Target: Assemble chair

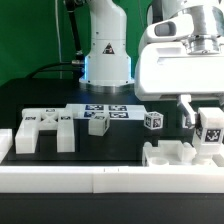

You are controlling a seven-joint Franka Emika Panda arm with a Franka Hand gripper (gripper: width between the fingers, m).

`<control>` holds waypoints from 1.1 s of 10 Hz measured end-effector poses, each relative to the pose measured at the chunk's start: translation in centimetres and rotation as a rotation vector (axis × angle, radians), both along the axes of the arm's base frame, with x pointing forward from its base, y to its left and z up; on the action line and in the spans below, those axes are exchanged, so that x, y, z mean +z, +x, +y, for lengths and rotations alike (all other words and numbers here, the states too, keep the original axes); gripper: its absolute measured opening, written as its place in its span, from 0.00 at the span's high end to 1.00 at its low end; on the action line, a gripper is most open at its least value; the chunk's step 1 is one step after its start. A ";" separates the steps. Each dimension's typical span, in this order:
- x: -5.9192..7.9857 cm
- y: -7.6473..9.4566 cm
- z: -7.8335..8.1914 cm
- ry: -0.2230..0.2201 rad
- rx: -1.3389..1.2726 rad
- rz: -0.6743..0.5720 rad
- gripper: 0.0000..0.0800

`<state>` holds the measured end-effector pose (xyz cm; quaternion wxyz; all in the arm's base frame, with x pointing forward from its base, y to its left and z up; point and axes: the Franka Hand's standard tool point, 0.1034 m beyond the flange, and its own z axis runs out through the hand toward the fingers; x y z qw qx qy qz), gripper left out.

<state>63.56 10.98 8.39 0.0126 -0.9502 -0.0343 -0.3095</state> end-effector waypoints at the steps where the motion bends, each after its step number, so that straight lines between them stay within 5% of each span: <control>1: -0.2 0.0 0.0 -0.001 0.000 0.002 0.64; 11: -0.8 -0.3 0.0 -0.006 0.003 -0.009 0.64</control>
Offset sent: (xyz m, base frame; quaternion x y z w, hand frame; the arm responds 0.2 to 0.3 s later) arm -0.0073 0.0001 -0.0066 -0.0053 0.0149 -0.0028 0.9999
